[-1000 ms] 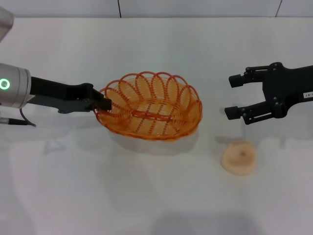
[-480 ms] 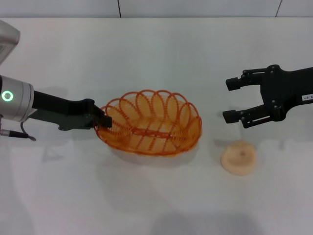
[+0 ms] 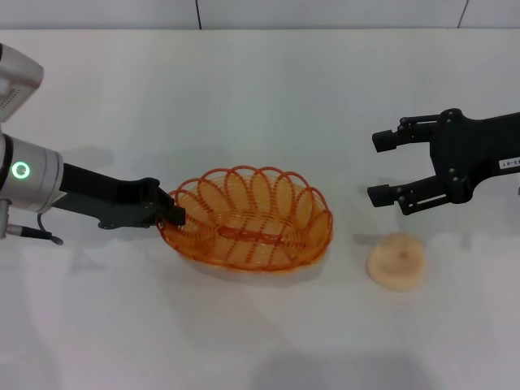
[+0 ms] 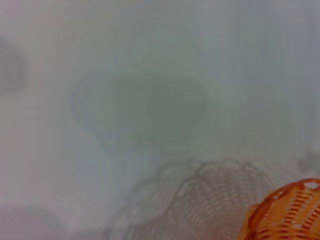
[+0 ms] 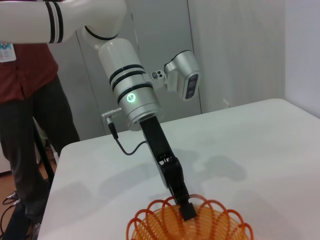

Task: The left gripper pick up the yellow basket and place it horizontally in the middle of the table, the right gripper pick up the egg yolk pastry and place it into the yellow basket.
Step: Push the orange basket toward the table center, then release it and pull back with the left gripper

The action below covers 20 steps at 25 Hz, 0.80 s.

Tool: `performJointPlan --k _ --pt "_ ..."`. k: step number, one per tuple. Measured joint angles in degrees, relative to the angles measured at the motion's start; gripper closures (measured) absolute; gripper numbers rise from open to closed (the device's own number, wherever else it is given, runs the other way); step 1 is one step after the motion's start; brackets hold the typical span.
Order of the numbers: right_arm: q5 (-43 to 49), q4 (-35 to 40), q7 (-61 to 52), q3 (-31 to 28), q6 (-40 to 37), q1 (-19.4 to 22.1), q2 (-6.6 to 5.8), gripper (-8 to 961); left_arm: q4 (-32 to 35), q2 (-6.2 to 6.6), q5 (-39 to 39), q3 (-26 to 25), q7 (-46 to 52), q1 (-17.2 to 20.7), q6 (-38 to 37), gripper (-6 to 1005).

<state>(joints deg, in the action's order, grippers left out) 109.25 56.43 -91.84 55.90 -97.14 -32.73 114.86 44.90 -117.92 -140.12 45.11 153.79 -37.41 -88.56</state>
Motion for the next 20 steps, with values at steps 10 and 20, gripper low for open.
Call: performJointPlan --k 10,20 --pt "0.0 0.0 0.08 -0.07 -0.06 0.21 0.02 97 -1.62 -0.22 -0.04 0.07 -0.16 -0.36 0.95 855" --pt "0.0 0.0 0.09 -0.1 -0.15 0.39 0.01 98 -1.6 0.11 0.58 0.0 0.0 -0.7 0.87 841"
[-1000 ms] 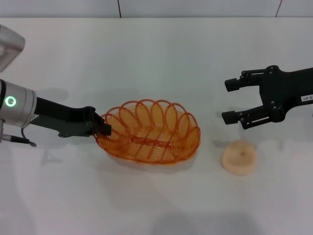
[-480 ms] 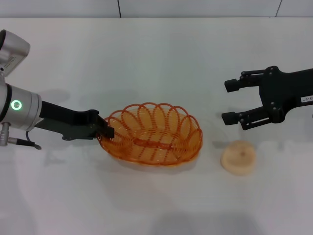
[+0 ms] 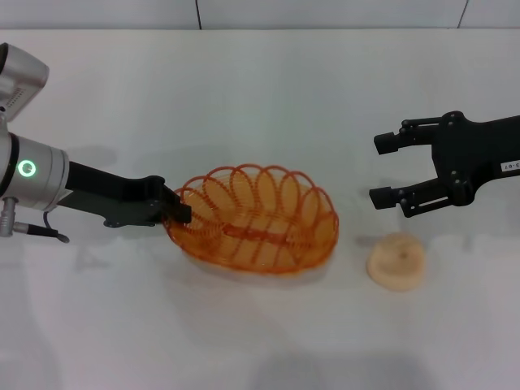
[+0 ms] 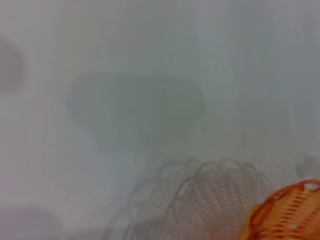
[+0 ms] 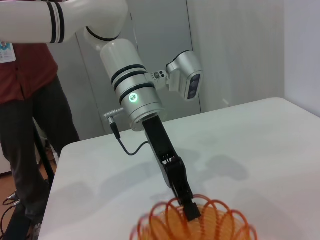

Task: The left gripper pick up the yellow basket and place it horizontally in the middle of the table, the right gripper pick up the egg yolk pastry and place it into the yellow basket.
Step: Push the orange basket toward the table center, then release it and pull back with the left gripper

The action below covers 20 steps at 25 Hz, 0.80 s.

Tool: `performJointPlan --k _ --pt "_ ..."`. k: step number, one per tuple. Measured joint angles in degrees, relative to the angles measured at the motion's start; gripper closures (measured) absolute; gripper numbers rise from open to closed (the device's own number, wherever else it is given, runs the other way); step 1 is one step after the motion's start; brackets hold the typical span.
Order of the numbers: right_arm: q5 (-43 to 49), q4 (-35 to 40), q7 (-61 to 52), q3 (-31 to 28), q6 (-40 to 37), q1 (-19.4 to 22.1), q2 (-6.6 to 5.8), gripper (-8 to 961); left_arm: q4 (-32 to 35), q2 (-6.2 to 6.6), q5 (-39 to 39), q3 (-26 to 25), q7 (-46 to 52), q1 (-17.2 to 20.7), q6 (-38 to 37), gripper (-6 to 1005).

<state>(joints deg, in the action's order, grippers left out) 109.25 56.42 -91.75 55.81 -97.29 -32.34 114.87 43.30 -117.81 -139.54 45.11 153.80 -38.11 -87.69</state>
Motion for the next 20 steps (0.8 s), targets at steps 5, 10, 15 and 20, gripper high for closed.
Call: performJointPlan --k 5,10,15,20 --pt "-0.01 0.0 0.0 0.0 0.0 0.0 0.0 98 0.03 0.03 0.05 -0.03 0.0 -0.07 -0.11 834" --pt "-0.04 0.0 -0.01 0.0 0.0 0.0 0.07 98 0.03 -0.04 0.23 -0.12 -0.01 -0.21 -0.24 826" --pt "-0.09 0.0 -0.01 0.0 0.0 0.0 0.09 97 0.03 -0.07 2.89 -0.05 -0.39 0.12 -0.89 780" --pt "-0.14 0.0 -0.01 0.0 0.0 0.0 0.09 97 0.03 -0.17 3.39 -0.05 -0.41 0.31 -1.93 612"
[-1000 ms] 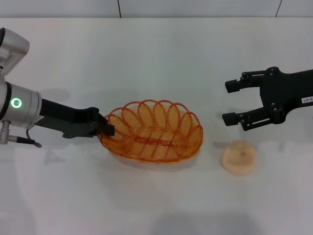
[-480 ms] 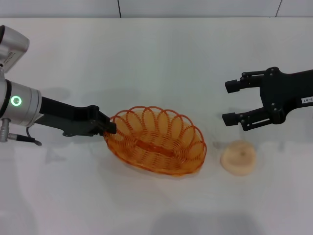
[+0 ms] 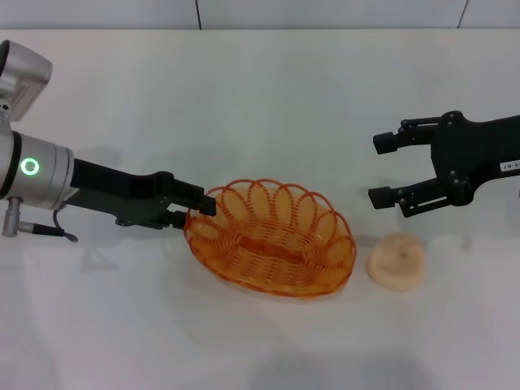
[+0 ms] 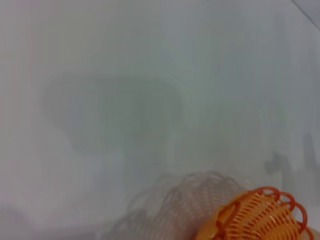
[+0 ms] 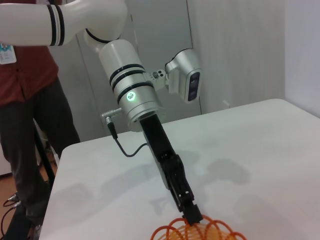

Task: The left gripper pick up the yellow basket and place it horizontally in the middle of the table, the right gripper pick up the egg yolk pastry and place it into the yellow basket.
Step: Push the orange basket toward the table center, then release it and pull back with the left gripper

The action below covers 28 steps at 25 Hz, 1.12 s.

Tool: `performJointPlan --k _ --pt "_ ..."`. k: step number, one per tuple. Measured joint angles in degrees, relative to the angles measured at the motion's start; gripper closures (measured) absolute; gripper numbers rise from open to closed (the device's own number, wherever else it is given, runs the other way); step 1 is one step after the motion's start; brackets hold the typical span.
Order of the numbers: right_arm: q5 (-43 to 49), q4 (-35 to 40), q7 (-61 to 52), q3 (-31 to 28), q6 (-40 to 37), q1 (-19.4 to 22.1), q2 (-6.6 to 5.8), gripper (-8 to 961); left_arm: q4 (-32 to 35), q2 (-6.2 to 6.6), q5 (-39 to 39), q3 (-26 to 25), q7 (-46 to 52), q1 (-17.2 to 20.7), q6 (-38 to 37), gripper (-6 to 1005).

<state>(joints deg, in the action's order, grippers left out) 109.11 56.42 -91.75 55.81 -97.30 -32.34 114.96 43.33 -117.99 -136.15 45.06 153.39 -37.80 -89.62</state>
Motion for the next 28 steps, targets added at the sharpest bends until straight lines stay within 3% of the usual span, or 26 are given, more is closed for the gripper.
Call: performJointPlan --k 5,16,22,25,28 --pt "-0.04 0.0 0.03 0.0 0.0 0.14 0.0 97 0.57 0.28 3.63 -0.34 -0.31 1.2 -1.81 435" --pt "-2.12 0.74 0.08 0.0 -0.6 1.54 -0.24 98 11.44 3.38 18.92 -2.67 0.53 10.12 -3.6 424" --pt "-2.15 0.78 -0.03 -0.08 -0.59 1.63 -0.36 97 17.88 3.97 26.23 -8.12 -3.12 12.66 -4.61 400" --pt "-2.15 1.21 -1.2 -0.09 -0.65 1.73 -0.73 97 21.15 4.04 34.77 -11.63 -11.31 14.63 -5.96 379" --pt "-2.1 2.62 -2.93 -0.09 -0.88 2.07 -0.89 98 22.15 3.84 38.54 -13.49 -17.48 15.69 -6.19 359"
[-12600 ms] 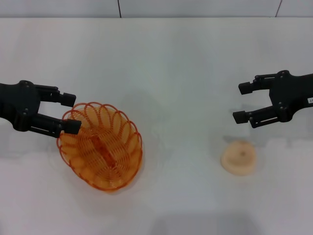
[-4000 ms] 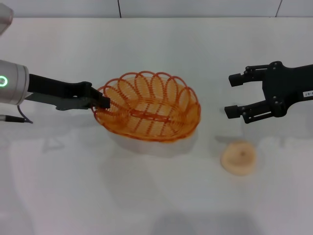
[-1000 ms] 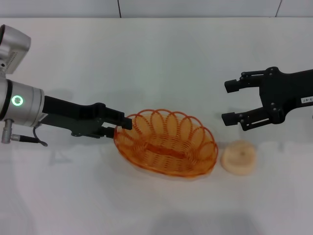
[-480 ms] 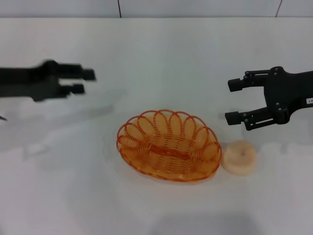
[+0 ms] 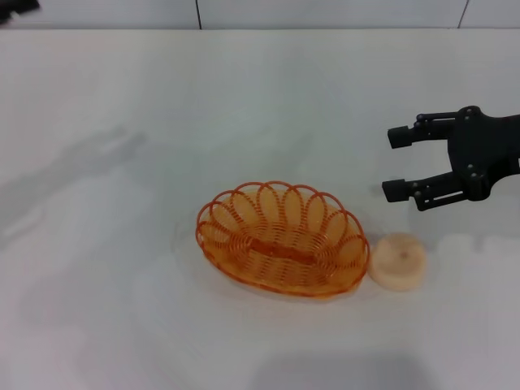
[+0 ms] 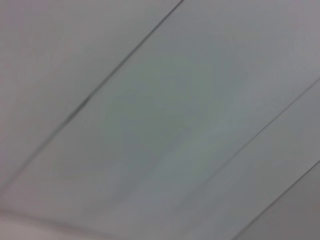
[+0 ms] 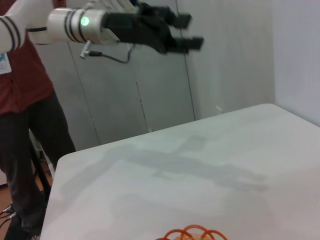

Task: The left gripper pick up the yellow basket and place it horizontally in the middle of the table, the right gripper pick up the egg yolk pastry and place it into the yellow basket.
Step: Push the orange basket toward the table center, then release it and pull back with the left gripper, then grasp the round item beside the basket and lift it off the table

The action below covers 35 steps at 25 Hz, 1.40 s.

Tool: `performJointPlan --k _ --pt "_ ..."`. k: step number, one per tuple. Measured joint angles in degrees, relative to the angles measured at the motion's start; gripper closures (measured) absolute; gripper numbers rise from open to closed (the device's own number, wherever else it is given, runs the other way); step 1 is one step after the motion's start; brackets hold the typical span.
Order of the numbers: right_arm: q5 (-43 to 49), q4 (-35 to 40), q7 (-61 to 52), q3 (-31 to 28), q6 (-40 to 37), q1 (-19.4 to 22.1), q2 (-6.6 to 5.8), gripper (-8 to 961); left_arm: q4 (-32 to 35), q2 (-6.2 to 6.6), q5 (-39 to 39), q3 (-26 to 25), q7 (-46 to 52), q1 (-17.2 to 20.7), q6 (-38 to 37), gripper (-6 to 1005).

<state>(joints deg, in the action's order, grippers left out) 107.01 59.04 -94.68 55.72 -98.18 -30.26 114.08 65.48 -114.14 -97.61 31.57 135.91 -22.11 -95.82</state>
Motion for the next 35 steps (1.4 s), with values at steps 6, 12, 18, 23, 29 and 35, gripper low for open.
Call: performJointPlan --k 6,12,18,23,29,35 --pt "0.63 3.84 -5.13 0.0 -0.77 0.96 -0.64 99 1.21 -1.29 5.14 -0.86 -13.82 1.99 -0.07 317" --pt "2.13 6.25 -9.6 0.01 -1.14 1.17 -1.33 100 4.02 -2.37 3.42 1.28 -19.4 2.22 -0.04 185" --pt "6.75 8.25 -14.07 0.01 -1.03 0.55 -1.66 105 5.52 -1.06 -4.2 5.44 -18.27 -0.07 -1.14 110" --pt "10.45 8.64 -17.23 0.01 -1.11 -0.44 -2.32 111 1.42 2.41 -7.2 6.07 -20.2 -2.85 -6.17 110" --pt "13.73 8.69 -20.29 0.01 -2.29 -1.05 -3.05 115 -4.01 6.66 -12.74 6.1 -23.34 -6.41 -12.99 110" --pt "15.76 10.26 -21.69 0.24 -3.45 -1.15 -3.06 115 -3.72 7.26 -16.42 7.78 -24.04 -7.39 -15.93 110"
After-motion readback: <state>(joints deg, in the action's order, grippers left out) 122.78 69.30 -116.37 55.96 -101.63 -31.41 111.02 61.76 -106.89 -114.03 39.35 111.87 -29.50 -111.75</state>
